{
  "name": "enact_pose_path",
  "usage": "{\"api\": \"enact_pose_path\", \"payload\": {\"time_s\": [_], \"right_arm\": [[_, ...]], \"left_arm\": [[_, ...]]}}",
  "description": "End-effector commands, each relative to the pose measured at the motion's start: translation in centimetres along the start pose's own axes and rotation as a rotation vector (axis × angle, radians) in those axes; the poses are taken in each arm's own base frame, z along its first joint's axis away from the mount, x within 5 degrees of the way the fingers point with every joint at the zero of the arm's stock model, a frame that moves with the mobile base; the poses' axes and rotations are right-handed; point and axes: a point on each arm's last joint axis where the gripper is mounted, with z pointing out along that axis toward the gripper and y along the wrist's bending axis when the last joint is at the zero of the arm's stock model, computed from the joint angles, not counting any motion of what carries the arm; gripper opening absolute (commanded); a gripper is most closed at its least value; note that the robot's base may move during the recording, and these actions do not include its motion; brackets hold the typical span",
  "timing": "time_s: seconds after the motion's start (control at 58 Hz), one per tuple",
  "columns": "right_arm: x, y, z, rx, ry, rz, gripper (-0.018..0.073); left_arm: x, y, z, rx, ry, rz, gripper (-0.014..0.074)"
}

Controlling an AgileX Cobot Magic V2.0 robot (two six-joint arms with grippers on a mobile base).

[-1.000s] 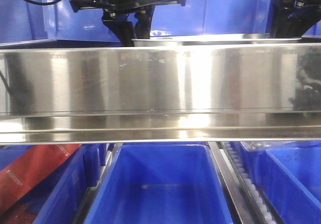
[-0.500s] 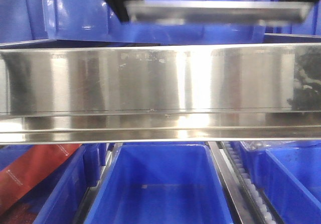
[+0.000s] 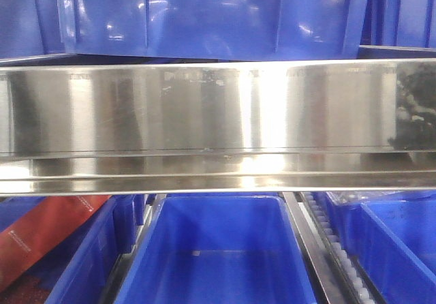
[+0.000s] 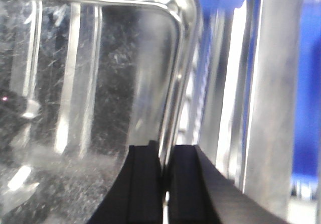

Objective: Stack silver trays without gaps
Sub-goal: 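Lift the silver tray off the shelf with both grippers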

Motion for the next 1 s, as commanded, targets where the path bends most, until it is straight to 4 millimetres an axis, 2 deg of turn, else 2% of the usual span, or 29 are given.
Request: {"api": "enact_pose_path", "payload": {"time_s": [0.0,0.328,0.569,0.983], "right_arm": [[-1.1,0.5,-1.9,-0.008,-0.127,-0.04,-0.0078],[-3.7,0.8,-3.2,-0.012,-0.401,-0.045,-0.0078],[-4.6,0.8,-3.7,-0.013,-0.517,-0.044,-0.0078],[-4.7,0.8,-3.8,-0.013,-0.527,-0.044,-0.0078]], "left_arm": [[-1.3,0.1,-1.6,-0.002,-0.145,0.05,-0.0007],[-3.5,-0.2,-2.5,0.018,-0.401,0.128,-0.0007],[-4.7,-0.5,-3.2,0.017,-0.562,0.209,-0.0007],[-4.8,-0.4,-3.2,0.01,-0.57,0.219,-0.0007]]}}
